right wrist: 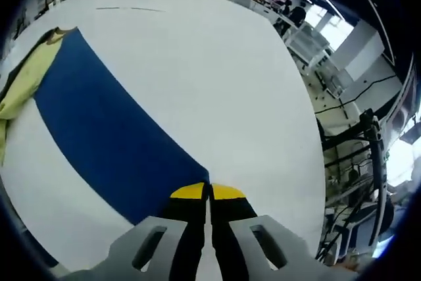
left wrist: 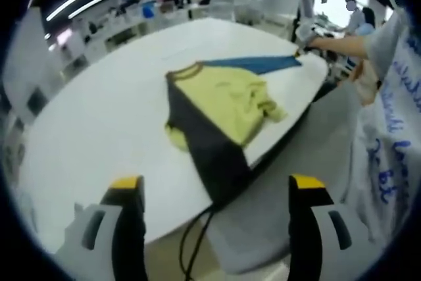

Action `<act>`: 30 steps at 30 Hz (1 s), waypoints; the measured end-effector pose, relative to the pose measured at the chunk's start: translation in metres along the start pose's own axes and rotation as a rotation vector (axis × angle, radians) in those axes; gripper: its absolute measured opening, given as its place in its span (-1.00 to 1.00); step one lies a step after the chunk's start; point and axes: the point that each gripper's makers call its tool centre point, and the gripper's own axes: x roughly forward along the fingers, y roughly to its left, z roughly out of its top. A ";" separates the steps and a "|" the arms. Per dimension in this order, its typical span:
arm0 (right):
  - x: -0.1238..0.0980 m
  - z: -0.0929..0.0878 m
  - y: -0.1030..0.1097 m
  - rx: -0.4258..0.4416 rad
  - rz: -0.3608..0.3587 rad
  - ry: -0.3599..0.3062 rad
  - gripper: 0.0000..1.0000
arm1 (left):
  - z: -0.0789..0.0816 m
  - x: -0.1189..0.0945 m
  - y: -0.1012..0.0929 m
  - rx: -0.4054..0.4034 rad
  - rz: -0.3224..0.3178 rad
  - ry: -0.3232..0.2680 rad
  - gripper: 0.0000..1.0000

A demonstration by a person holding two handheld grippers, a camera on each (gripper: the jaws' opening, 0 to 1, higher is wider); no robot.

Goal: Fold the garment on the visible template until the final outline fits inside the template.

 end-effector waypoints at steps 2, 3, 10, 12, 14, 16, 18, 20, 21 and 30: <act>0.002 0.000 0.000 0.004 -0.004 -0.004 -0.95 | -0.001 0.000 0.000 -0.002 0.002 0.002 0.73; 0.004 -0.001 0.000 0.005 -0.002 -0.001 -0.95 | -0.001 0.000 0.000 -0.001 0.002 0.004 0.73; 0.003 -0.002 0.001 0.009 -0.005 -0.014 -0.94 | 0.000 0.000 -0.002 0.007 0.000 0.008 0.72; 0.000 -0.003 0.002 0.004 -0.010 -0.016 -0.90 | 0.001 0.000 -0.002 0.009 0.001 0.009 0.72; -0.002 -0.004 -0.002 -0.004 -0.030 -0.019 -0.83 | 0.002 0.001 -0.003 0.013 -0.003 0.008 0.72; -0.005 -0.005 -0.001 -0.006 -0.026 -0.026 -0.80 | 0.003 0.002 -0.004 0.016 -0.005 0.007 0.72; -0.004 -0.005 -0.002 0.002 -0.022 -0.032 -0.76 | 0.004 0.002 -0.005 0.018 -0.010 0.005 0.72; -0.005 -0.006 0.000 0.015 -0.008 -0.040 -0.67 | 0.004 0.003 -0.005 0.020 -0.013 0.005 0.72; -0.006 -0.007 0.003 0.023 0.006 -0.042 -0.64 | 0.003 0.003 -0.005 0.021 -0.013 0.007 0.72; -0.012 -0.006 0.011 0.021 0.057 -0.075 -0.31 | 0.008 0.004 -0.005 0.037 -0.020 -0.005 0.72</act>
